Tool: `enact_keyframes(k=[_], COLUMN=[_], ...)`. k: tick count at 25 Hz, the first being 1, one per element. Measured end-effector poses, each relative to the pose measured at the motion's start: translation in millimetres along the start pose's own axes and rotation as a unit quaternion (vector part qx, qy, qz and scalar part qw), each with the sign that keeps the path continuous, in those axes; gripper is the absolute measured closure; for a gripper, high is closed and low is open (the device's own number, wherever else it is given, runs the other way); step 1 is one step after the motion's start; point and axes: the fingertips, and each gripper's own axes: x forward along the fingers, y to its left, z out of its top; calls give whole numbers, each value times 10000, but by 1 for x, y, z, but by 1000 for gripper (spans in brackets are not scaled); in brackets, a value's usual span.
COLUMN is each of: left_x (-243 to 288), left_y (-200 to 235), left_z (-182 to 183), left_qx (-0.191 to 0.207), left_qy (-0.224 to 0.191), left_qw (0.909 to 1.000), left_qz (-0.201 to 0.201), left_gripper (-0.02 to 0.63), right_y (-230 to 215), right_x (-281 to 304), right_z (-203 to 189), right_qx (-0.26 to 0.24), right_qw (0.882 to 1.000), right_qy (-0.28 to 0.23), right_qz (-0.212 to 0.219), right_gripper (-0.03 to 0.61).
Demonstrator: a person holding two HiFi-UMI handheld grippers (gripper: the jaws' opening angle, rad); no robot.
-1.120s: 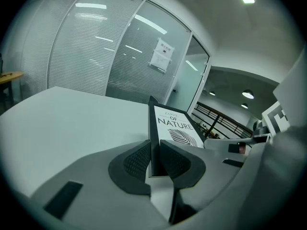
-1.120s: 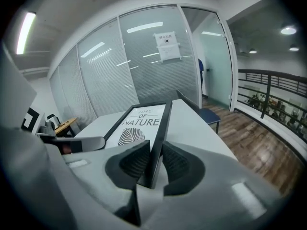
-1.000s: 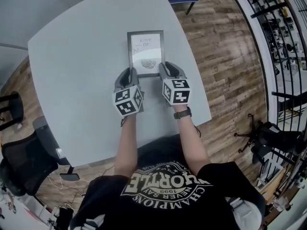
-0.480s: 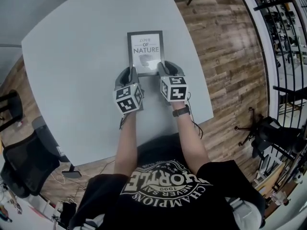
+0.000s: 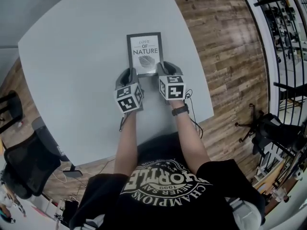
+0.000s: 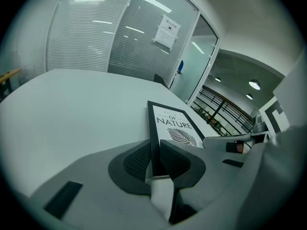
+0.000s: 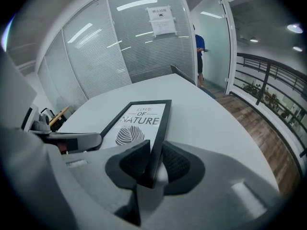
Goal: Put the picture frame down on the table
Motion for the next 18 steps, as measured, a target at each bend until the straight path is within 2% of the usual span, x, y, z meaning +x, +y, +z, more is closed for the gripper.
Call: enact_keyframes(k=[9, 18], left_x=[5, 9], left_y=[2, 1], left_z=[-15, -30], left_qx=[33, 246], left_qy=[205, 432], left_qw=[9998, 9987], left_qz=[24, 108], left_gripper=[546, 546], right_y=[-2, -4], right_x=[6, 9], right_z=[-14, -24], right_qx=[-73, -401], right_qw=[9997, 9983], right_qy=[224, 362], right_qz=[-73, -205], right_gripper=[500, 500])
